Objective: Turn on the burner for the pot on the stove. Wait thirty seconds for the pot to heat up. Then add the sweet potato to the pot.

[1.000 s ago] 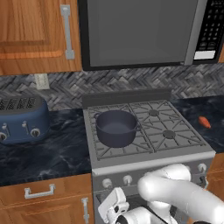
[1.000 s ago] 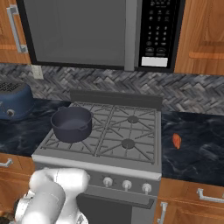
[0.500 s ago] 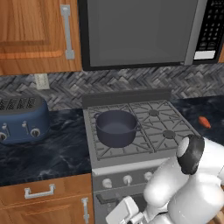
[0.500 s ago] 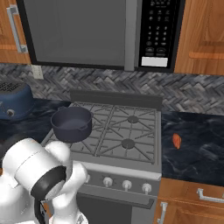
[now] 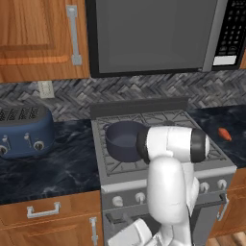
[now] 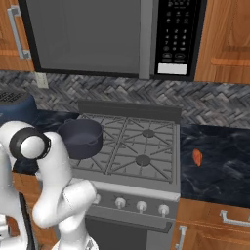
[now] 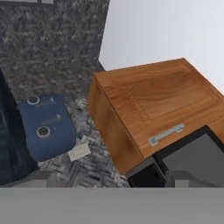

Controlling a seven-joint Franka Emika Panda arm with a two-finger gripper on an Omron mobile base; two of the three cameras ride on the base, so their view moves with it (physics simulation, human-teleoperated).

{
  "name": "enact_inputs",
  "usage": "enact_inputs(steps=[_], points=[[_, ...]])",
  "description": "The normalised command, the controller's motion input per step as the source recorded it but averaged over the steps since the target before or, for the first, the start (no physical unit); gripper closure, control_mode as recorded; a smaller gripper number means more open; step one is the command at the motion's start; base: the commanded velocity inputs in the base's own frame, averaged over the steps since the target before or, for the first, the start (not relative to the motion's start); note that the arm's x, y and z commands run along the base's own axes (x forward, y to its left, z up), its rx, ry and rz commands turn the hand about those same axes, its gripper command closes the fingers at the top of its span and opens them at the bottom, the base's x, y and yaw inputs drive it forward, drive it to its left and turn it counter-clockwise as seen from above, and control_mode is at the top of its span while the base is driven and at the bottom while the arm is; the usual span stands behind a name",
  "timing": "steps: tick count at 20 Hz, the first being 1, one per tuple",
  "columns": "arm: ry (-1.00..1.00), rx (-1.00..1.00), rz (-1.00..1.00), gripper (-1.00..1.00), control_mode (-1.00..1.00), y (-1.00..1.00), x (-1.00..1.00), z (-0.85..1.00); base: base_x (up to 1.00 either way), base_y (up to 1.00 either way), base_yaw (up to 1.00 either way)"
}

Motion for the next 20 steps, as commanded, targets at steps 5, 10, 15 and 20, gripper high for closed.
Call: enact_inputs(steps=[5, 10, 15, 20], points=[[0.01, 0.0, 0.07, -1.0, -1.0, 0.0, 0.0, 1.0, 0.0, 0.0, 0.0], [0.0, 0.06, 0.06, -1.0, -1.0, 0.0, 0.0, 1.0, 0.0, 0.0, 0.0], [0.01, 0.15, 0.05, -1.0, -1.0, 0.0, 0.0, 1.0, 0.0, 0.0, 0.0], [0.0, 0.16, 0.02, -1.0, -1.0, -0.03, 0.03, 1.0, 0.0, 0.0, 0.0]])
